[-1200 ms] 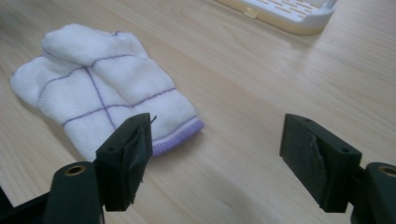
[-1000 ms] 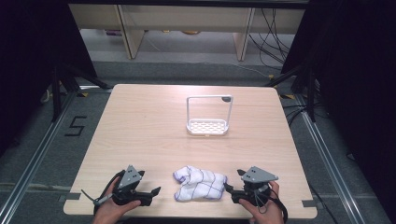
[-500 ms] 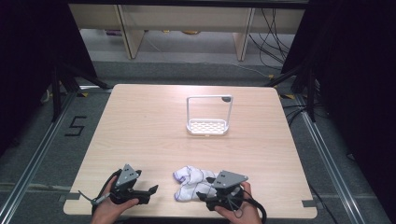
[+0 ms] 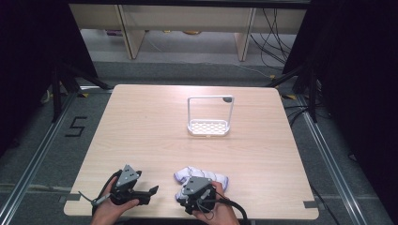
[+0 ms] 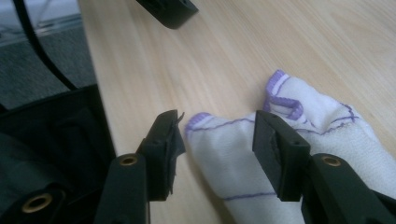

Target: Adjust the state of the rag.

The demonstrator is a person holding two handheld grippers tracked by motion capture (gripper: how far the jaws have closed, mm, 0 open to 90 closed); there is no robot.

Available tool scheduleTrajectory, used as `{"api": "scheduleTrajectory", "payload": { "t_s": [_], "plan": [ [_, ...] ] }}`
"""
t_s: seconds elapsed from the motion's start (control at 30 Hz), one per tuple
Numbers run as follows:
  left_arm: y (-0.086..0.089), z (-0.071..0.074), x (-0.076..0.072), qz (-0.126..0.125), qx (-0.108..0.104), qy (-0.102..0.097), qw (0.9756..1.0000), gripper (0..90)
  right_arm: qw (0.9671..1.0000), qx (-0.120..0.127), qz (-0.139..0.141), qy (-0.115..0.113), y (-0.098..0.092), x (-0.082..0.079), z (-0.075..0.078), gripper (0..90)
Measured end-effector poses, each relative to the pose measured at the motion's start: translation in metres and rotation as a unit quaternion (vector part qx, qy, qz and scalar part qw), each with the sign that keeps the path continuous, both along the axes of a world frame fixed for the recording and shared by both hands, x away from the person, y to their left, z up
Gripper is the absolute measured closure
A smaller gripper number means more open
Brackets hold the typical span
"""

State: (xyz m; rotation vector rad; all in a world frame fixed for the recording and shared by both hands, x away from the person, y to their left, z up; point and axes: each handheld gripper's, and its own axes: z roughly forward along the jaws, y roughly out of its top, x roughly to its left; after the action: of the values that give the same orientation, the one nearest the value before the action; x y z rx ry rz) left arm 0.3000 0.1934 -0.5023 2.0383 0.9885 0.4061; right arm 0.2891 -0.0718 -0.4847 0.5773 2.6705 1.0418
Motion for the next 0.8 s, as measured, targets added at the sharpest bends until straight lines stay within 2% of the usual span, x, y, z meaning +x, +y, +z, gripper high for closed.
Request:
{"api": "scheduleTrajectory", "payload": {
  "t_s": [0.03,0.07,0.1,0.17,0.23,0.27,0.33,0.43,0.47,0.57,0.6,0.67,0.7,0.73,0.8],
  "plan": [
    [0.000,0.000,0.000,0.000,0.000,0.000,1.0000,14.9,1.0000,0.000,0.000,0.000,0.000,0.000,0.000,52.2],
    [-0.001,0.000,-0.001,0.005,-0.003,0.003,1.0000,14.9,1.0000,-0.008,-0.004,-0.002,0.002,0.001,-0.002,52.9],
    [-0.001,0.000,0.000,0.005,-0.002,0.003,1.0000,14.9,0.9998,-0.018,0.003,-0.006,0.006,0.006,-0.008,53.8],
    [0.000,0.000,-0.001,0.005,-0.001,0.002,1.0000,14.9,0.9998,-0.021,0.003,-0.002,0.008,0.006,-0.010,53.8],
    [-0.001,-0.001,-0.001,0.004,0.000,0.004,1.0000,14.9,0.9988,-0.046,0.005,-0.014,0.012,0.006,-0.020,59.0],
    [-0.002,-0.001,-0.001,0.001,0.001,0.003,1.0000,14.9,0.9984,-0.048,0.008,-0.028,0.013,0.006,-0.022,63.6],
    [-0.001,0.000,-0.001,-0.004,0.006,0.004,1.0000,14.9,0.9977,-0.055,0.011,-0.037,0.013,0.004,-0.020,72.2],
    [-0.001,0.000,-0.001,-0.005,0.006,0.001,1.0000,14.9,0.9986,-0.040,0.016,-0.030,0.011,0.004,-0.015,76.9],
    [-0.002,0.000,-0.001,-0.003,0.006,0.000,1.0000,14.9,0.9992,-0.017,0.016,-0.032,0.005,0.006,-0.004,78.7],
    [-0.003,-0.001,-0.002,-0.001,0.009,-0.004,1.0000,14.9,0.9993,0.027,0.014,-0.021,-0.007,0.007,0.019,79.7],
    [-0.004,-0.001,-0.003,-0.006,0.009,-0.004,0.9999,14.9,0.9988,0.037,0.021,-0.024,-0.012,0.008,0.025,80.0],
    [-0.007,0.000,-0.003,-0.012,0.008,-0.006,0.9999,14.9,0.9980,0.057,0.018,-0.023,-0.021,0.007,0.035,80.6],
    [-0.007,0.000,-0.003,-0.012,0.008,-0.006,0.9999,14.9,0.9980,0.057,0.018,-0.023,-0.021,0.007,0.035,80.6],
    [-0.010,0.000,-0.004,-0.024,0.011,-0.007,0.9996,15.1,0.9972,0.069,0.011,-0.028,-0.031,0.009,0.043,80.9],
    [-0.016,0.000,-0.006,-0.024,-0.006,-0.009,0.9997,15.2,0.9955,0.093,0.001,-0.021,-0.043,0.013,0.048,81.0]
  ]
}}
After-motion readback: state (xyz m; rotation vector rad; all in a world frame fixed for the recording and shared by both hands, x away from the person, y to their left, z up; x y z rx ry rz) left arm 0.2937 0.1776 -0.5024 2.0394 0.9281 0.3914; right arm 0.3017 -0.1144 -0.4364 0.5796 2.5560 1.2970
